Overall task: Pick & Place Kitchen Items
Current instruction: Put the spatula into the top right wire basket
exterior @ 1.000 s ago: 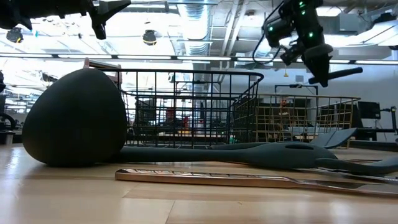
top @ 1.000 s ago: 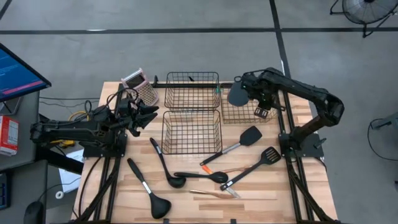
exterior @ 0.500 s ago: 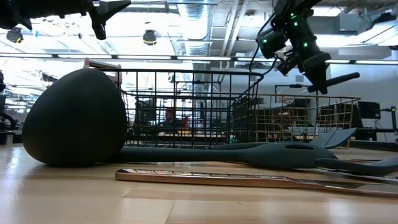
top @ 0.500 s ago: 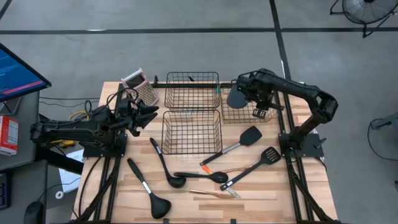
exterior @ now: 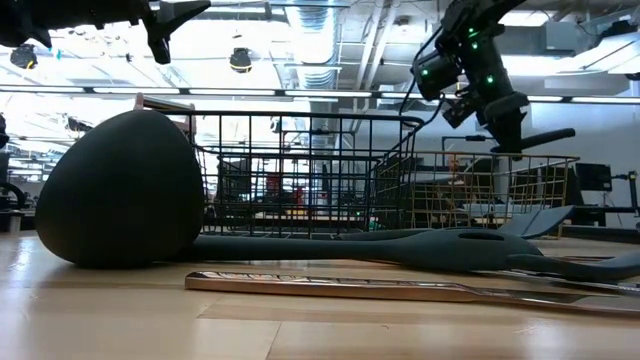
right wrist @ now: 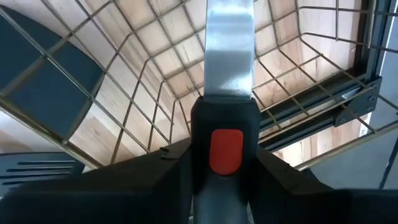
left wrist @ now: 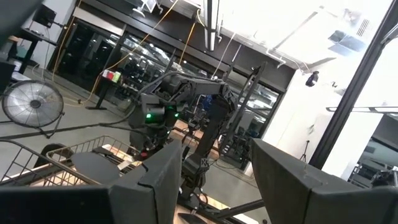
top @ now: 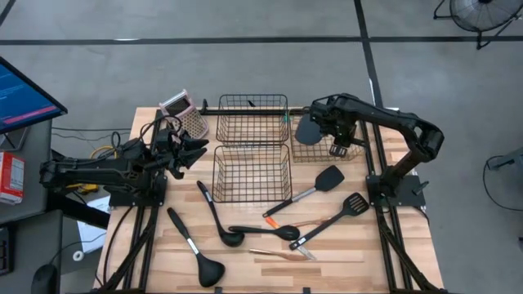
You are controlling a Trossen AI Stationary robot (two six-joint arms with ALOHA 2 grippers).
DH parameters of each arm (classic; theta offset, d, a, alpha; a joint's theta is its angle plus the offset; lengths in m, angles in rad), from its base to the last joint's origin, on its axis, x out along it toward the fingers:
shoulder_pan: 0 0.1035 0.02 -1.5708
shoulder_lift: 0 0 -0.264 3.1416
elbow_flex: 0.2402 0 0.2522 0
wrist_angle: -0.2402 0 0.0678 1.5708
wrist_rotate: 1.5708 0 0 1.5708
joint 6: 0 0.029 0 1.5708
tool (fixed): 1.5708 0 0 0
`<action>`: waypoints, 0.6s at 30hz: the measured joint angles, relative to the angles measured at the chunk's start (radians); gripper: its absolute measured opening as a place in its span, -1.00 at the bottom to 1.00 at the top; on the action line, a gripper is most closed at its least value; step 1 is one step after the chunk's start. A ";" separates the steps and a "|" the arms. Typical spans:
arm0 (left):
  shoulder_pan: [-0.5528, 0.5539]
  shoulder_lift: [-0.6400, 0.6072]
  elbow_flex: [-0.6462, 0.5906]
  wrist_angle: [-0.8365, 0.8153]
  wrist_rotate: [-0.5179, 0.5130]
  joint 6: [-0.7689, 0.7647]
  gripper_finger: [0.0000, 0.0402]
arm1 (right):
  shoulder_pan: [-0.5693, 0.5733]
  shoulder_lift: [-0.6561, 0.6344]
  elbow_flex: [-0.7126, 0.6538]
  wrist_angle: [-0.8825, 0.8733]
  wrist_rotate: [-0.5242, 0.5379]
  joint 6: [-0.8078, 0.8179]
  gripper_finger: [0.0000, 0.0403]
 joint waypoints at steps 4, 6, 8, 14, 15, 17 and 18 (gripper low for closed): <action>0.000 0.000 0.000 0.000 0.000 0.000 -0.13 | -0.002 0.000 -0.016 0.021 0.000 0.000 -0.49; 0.000 0.000 0.000 0.000 0.000 0.000 -0.13 | -0.002 0.000 -0.036 0.035 -0.003 -0.005 -0.49; 0.000 0.000 0.000 0.000 0.000 0.000 -0.13 | -0.002 0.000 -0.065 0.054 -0.019 -0.010 -0.49; 0.000 0.000 0.000 0.000 0.000 0.000 -0.13 | -0.002 0.000 -0.091 0.093 -0.018 -0.009 -0.43; 0.000 0.000 0.000 0.000 0.000 0.000 -0.13 | -0.002 0.000 -0.091 0.096 -0.018 -0.010 -0.40; 0.000 0.000 0.000 0.001 0.000 0.000 -0.13 | -0.002 0.000 -0.091 0.112 -0.018 -0.010 -0.35; 0.000 0.000 0.000 0.001 0.000 0.000 -0.13 | -0.002 0.000 -0.091 0.127 -0.018 -0.010 -0.33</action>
